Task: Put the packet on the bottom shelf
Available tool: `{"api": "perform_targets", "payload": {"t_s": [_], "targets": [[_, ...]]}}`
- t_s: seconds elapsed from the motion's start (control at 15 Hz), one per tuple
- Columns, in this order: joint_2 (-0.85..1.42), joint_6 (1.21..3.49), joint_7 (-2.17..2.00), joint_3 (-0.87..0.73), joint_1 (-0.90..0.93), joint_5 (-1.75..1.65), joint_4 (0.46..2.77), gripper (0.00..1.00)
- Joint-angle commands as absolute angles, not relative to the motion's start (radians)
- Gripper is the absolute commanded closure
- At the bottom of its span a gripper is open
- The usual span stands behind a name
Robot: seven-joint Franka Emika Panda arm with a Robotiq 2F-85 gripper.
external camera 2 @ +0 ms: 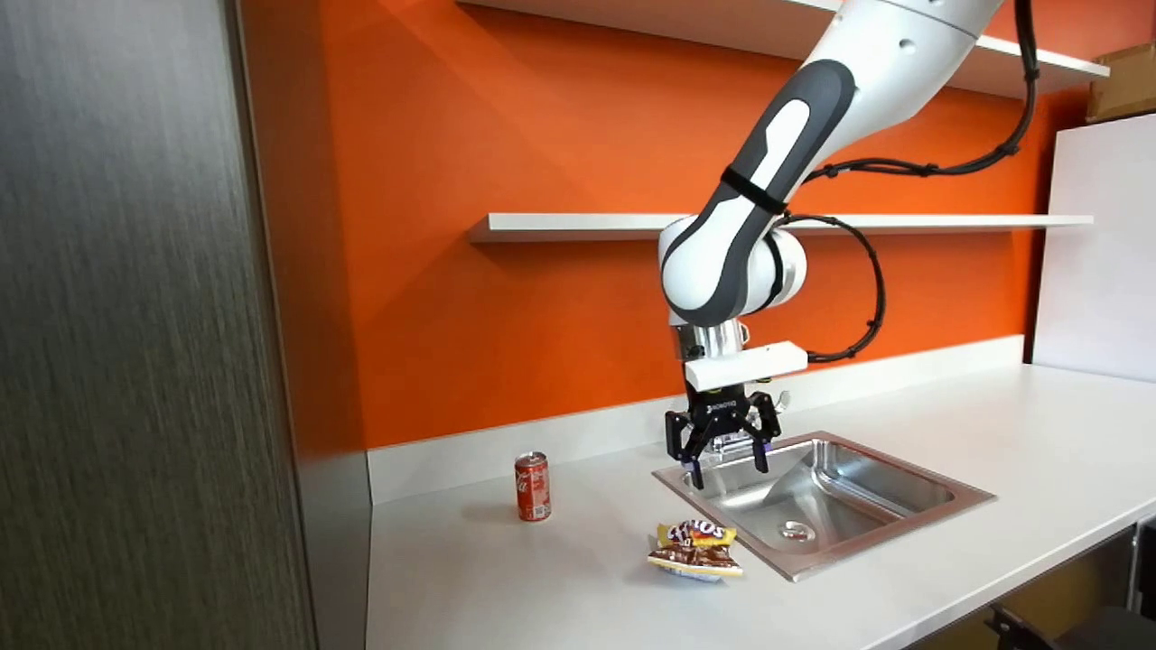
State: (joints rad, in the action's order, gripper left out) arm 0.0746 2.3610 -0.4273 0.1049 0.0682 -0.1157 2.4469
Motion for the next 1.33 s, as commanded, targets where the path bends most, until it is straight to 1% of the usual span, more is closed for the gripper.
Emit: {"api": "perform_targets", "payload": {"t_s": [0.0,0.53,1.27], "targets": [[0.145,2.390,-0.452,0.093,0.088,-0.069,2.402,0.00],[0.246,2.443,-0.478,0.073,0.115,-0.002,2.369,0.00],[0.326,2.539,-0.646,0.006,0.182,-0.025,2.340,0.00]]}}
